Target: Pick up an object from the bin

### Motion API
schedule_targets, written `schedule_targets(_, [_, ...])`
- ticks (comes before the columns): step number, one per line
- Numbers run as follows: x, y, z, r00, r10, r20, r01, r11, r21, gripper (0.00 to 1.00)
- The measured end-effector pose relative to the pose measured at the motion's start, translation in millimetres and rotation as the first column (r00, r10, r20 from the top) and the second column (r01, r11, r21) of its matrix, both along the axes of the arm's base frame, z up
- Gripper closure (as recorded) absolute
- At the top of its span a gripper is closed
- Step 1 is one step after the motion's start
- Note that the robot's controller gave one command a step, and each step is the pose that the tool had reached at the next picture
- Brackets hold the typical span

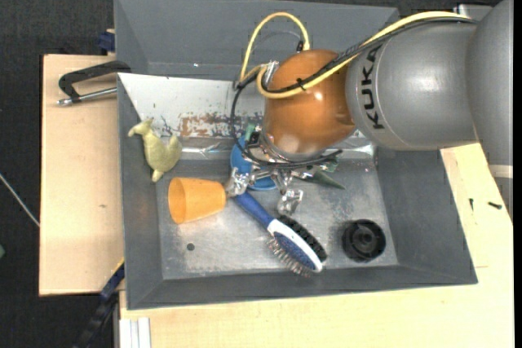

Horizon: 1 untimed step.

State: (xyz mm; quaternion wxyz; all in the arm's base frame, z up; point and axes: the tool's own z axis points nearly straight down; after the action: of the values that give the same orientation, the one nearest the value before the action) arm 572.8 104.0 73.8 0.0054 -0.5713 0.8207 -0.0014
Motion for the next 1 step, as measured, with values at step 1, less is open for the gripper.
schedule_targets(1, [1.5, 3.8, 2.4, 1.0, 0.002, 0.008, -0.002, 1.0, 0.008, 1.0])
